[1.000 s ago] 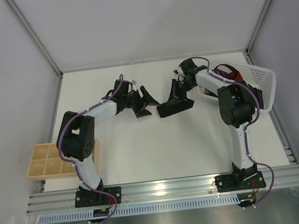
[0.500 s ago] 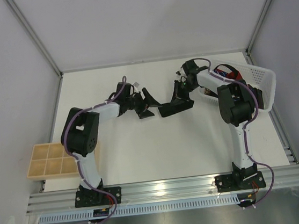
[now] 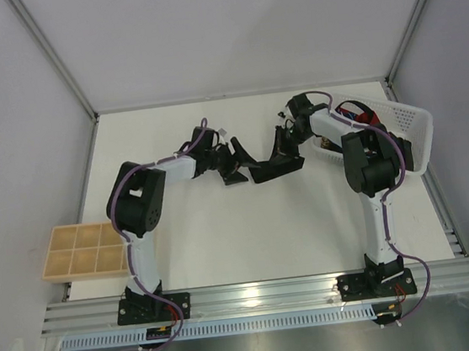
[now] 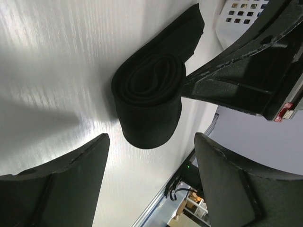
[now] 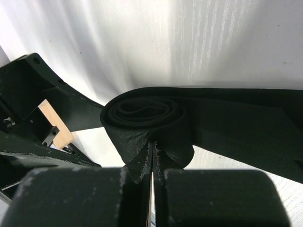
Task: Roll the ties
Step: Roll the tie
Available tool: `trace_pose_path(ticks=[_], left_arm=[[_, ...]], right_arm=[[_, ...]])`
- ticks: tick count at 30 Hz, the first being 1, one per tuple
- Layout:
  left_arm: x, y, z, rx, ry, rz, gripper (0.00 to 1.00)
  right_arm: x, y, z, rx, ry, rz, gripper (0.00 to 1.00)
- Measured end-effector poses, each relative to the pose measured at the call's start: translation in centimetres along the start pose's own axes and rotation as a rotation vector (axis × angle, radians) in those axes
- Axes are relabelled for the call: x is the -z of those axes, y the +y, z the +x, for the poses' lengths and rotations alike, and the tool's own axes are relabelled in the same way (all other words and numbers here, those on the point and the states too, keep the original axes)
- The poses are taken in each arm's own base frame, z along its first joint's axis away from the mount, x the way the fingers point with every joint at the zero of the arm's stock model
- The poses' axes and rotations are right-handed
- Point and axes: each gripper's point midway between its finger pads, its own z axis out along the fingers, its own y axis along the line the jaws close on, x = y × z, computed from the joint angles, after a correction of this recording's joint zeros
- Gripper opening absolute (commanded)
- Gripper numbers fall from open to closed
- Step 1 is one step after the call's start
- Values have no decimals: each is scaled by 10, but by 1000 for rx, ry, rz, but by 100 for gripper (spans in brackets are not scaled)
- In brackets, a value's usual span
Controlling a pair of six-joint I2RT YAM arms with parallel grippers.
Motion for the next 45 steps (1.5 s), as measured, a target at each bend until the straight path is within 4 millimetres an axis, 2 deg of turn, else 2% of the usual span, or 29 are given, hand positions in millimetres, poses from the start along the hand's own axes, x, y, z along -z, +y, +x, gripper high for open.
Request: trace_pose_path(ticks=[6, 11, 19, 23, 25, 26, 30, 34, 36, 45], left_arm=[[-9, 1, -3, 7, 14, -11, 78], [-19, 0, 2, 8, 41, -23, 77], [-23, -7, 7, -3, 55, -29, 69], [-23, -4, 8, 7, 53, -48, 56], [-23, -2, 7, 10, 51, -57, 54], [-23, -2, 7, 11, 50, -59, 47], [-23, -1, 7, 13, 49, -64, 35], [-23, 0, 7, 14, 47, -68, 30], [-23, 1, 7, 15, 47, -71, 24], [-19, 19, 15, 32, 45, -104, 20]], right_arm=[[-2, -3, 0, -4, 4, 3, 0], [-2, -3, 0, -5, 2, 6, 0], [-1, -4, -1, -6, -1, 9, 0], [-1, -4, -1, -6, -2, 9, 0], [-2, -4, -2, -5, -3, 8, 0], [-2, -4, -2, -4, -3, 8, 0], [-3, -3, -1, -1, -1, 8, 0], [-4, -2, 1, 4, 1, 12, 0], [-5, -1, 1, 6, 1, 14, 0], [-13, 6, 11, 24, 22, 16, 0]])
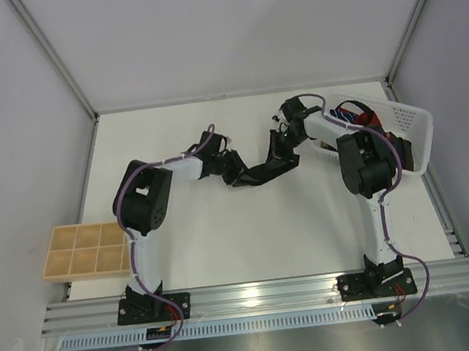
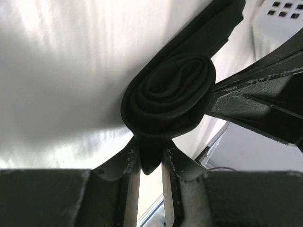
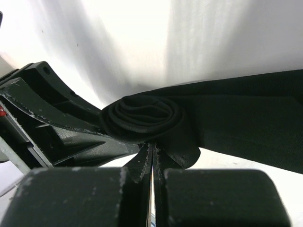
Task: Roll the ties
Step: Roll the tie
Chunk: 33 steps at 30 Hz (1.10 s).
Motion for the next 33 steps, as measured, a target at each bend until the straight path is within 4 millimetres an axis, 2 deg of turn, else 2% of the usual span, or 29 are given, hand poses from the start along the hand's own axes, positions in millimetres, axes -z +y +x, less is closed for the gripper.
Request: trace_pose_path(ticks=[11, 15, 18, 25, 31, 33], left_arm=[[41, 18, 17, 9, -29, -21, 22], [48, 25, 21, 12, -37, -35, 38], [49, 32, 25, 19, -37, -45, 44], [49, 46, 36, 40, -24, -67, 57], [54, 47, 30, 45, -43, -58, 61], [55, 45, 27, 39, -53, -49, 65]], right_arm=[[-22, 30, 24, 54, 48, -29, 0], [-28, 38, 30, 65, 55, -34, 0], [-30, 41, 32, 67, 58, -37, 0], [-30, 42, 32, 66, 59, -37, 0], [-30, 41, 32, 65, 59, -36, 0], [-30, 41, 32, 64, 59, -32, 0]])
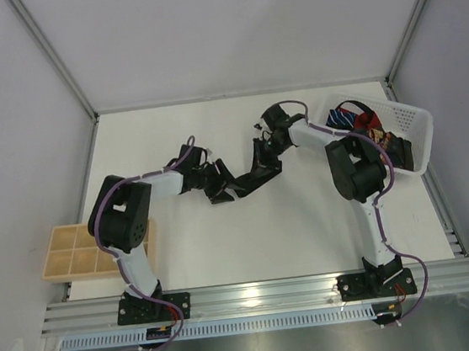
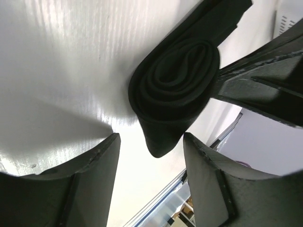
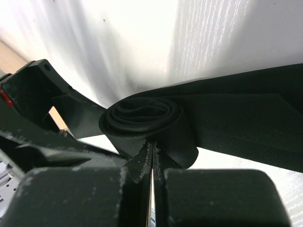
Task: Roll the ties
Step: Roll the tie
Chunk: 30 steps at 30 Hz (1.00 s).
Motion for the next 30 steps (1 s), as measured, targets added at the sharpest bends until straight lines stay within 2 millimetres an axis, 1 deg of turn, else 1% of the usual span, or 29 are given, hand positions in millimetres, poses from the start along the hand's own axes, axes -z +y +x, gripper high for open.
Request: trace_pose_path(ticks=[3, 7, 13, 18, 21, 30], left_arm=[[0, -6, -4, -16, -13, 24, 67], [0, -15, -6, -30, -18, 65, 68], [1, -28, -11, -38, -22, 111, 67], [-3, -49, -27, -53, -36, 148, 68], [-5, -57, -34, -63, -42, 159, 67], [-15, -59, -30, -42, -21, 153, 68]], right_arm=[[1, -1, -3, 2, -4, 7, 0], [3, -4, -11, 4, -15, 10, 0], [10, -15, -21, -16, -33, 15, 0], [13, -20, -24, -31, -40, 18, 0], [14, -22, -25, -33, -43, 19, 0], [16, -27, -29, -44, -51, 21, 0]])
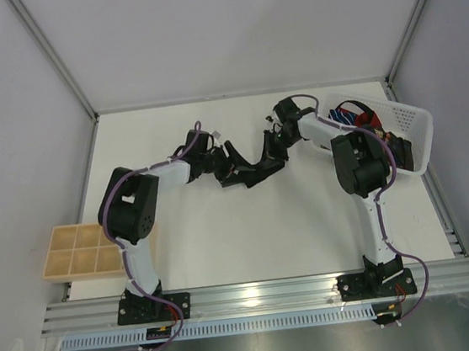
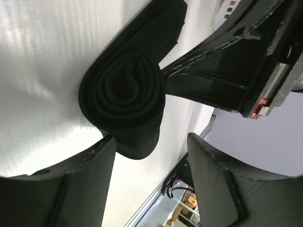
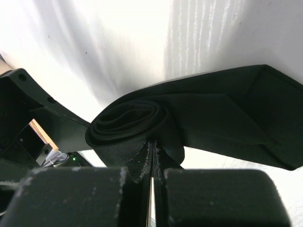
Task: Roll the ties
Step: Roll the tie
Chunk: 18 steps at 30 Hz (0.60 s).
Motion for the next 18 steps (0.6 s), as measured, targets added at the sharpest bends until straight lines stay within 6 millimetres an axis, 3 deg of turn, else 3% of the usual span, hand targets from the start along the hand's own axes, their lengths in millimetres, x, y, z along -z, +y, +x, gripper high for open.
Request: trace_pose_path(ticks=[12, 18], left_arm=[[-8, -48, -20, -48, -29, 72, 68], [-23, -52, -23, -43, -15, 76, 69]], right_arm=[[0, -11, -7, -17, -13, 6, 0], [-4, -17, -7, -30, -11, 8, 0]])
